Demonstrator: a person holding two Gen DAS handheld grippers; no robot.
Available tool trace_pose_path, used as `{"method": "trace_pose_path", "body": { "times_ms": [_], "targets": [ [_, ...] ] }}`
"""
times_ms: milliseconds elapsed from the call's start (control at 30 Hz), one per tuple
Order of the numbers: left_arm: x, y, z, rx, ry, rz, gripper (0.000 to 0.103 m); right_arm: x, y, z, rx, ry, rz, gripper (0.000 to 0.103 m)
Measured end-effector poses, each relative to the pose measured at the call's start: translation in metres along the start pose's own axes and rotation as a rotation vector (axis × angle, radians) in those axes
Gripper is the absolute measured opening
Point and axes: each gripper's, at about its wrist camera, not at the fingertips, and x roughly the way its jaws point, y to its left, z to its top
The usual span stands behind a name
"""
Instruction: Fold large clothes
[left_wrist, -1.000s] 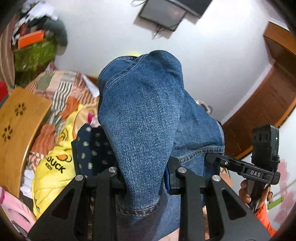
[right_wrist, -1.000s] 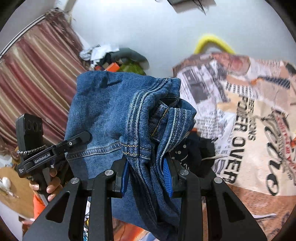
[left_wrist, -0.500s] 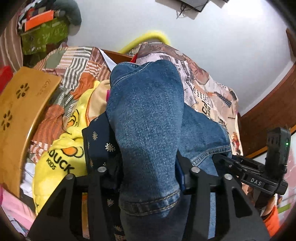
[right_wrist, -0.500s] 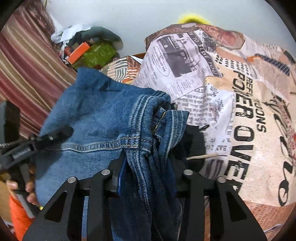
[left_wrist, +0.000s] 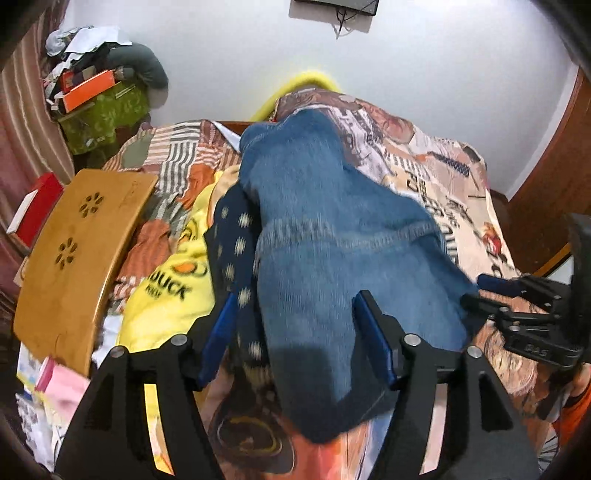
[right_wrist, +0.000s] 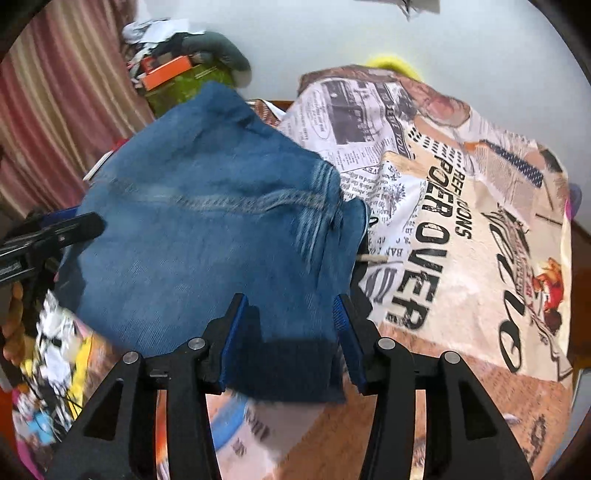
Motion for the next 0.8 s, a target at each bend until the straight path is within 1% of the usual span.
{"method": "trace_pose_path", "body": {
  "times_ms": [67,133,200,233,267,300,333,400,467,600,733,800],
  "targets": [
    [-0.005,0.001,-0.010,-0.001,-0.006,0.024,0.072,-0.013,0.006,-0.010,-0.008,-0.021,0.009,0.044],
    [-0.008,-0.001,-0.018,0.030,-0.022,0.075,0.074,-0.020,0.010,-0.016,-0.008,-0.031,0.018,0.044],
    [-0.010,-0.006,-0.027,0.107,-0.058,0.157,0.075,-0.022,0.013,-0.020,-0.010,-0.029,0.020,0.044],
    [-0.009,-0.008,-0.030,0.129,-0.063,0.195,0.076,-0.023,0.015,-0.021,-0.012,-0.026,0.019,0.044],
    [-0.006,-0.008,-0.033,0.133,-0.059,0.221,0.076,-0.024,0.016,-0.024,-0.015,-0.024,0.020,0.044],
    [-0.003,-0.004,-0.035,0.114,-0.049,0.224,0.076,-0.025,0.017,-0.025,-0.015,-0.024,0.022,0.044],
    [-0.002,0.000,-0.036,0.091,-0.042,0.210,0.076,-0.026,0.016,-0.027,-0.015,-0.027,0.022,0.044],
    [-0.003,0.010,-0.038,0.035,-0.036,0.159,0.076,-0.030,0.015,-0.030,-0.014,-0.037,0.021,0.044],
    [-0.006,0.015,-0.038,-0.009,-0.028,0.129,0.075,-0.036,0.014,-0.033,-0.008,-0.048,0.024,0.044],
    [-0.022,0.012,-0.037,-0.060,-0.046,0.120,0.074,-0.055,0.013,-0.037,0.008,-0.095,0.018,0.044],
    [-0.057,0.004,-0.037,-0.104,-0.116,0.076,0.074,-0.085,0.016,-0.039,0.005,-0.172,0.012,0.044],
    [-0.087,-0.005,-0.038,-0.108,-0.183,0.056,0.074,-0.107,0.021,-0.042,-0.003,-0.228,0.014,0.044]
  ]
}}
